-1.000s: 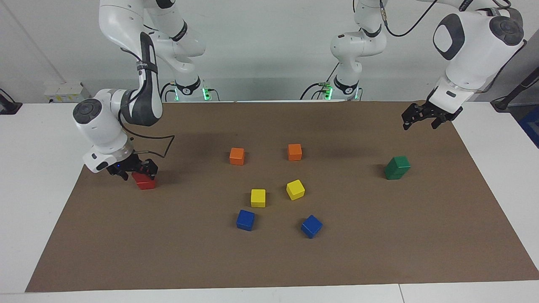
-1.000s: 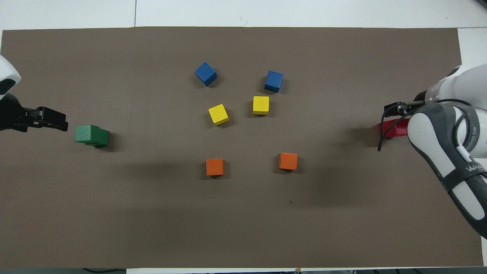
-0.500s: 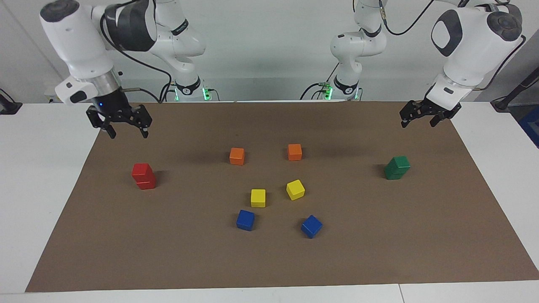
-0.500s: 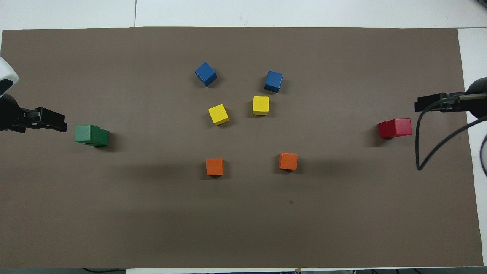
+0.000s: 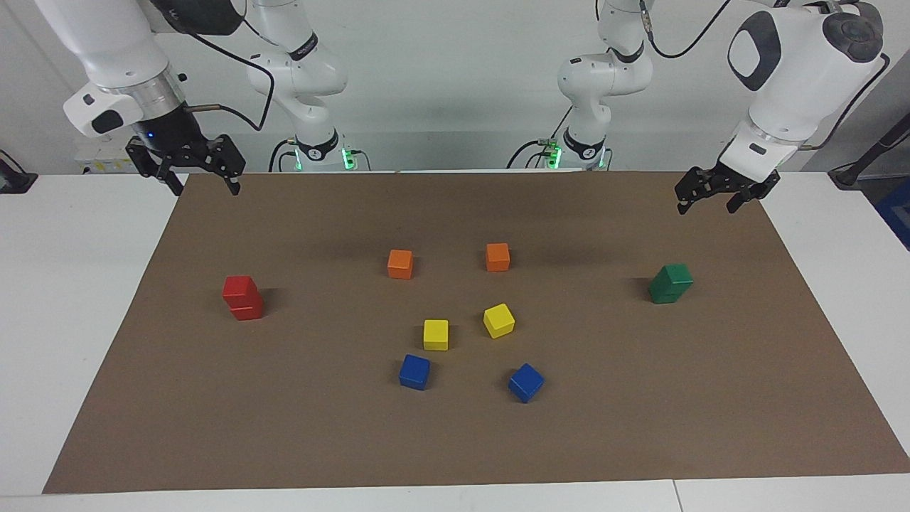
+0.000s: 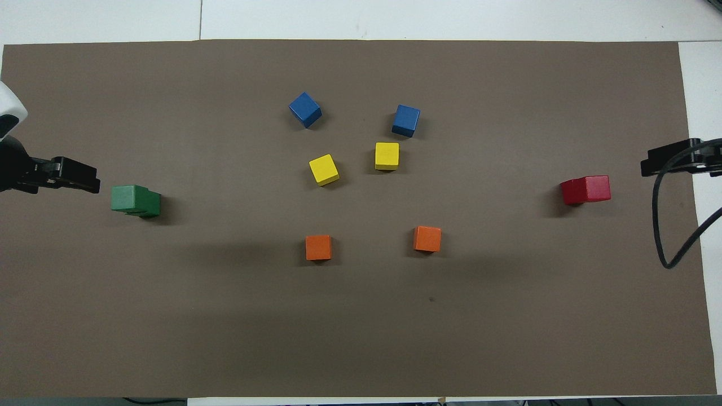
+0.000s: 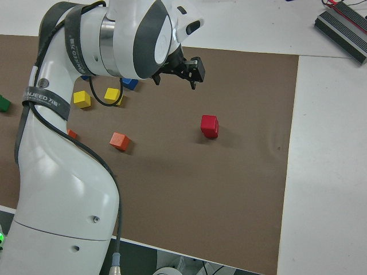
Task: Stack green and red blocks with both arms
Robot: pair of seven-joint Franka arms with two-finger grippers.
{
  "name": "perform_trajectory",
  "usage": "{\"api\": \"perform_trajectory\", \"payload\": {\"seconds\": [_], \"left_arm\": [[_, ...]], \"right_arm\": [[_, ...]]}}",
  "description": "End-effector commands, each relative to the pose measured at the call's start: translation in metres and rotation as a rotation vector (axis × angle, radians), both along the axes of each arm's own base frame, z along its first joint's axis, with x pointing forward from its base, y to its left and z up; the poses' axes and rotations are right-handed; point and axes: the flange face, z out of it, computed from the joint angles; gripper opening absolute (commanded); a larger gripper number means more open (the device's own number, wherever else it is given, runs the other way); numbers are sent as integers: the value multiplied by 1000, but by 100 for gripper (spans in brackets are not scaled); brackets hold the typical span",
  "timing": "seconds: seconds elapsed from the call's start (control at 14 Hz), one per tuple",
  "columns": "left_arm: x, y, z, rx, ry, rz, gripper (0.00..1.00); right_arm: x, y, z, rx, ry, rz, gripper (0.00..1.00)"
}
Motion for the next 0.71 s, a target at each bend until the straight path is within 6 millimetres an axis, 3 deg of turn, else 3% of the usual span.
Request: {"api": "perform_trajectory", "payload": {"seconds": [0.0, 0.14, 0.64], "left_arm": [[-3, -21, 10, 7, 3, -32, 100], [-6, -34, 9, 13, 10, -56, 100], [-6, -34, 9, 17, 10, -55, 100]], "right_arm": [[0, -8, -1, 12, 28, -22, 100], [0, -9, 0, 11, 30, -25, 100], [1, -5, 1, -1, 19, -18, 100]]}}
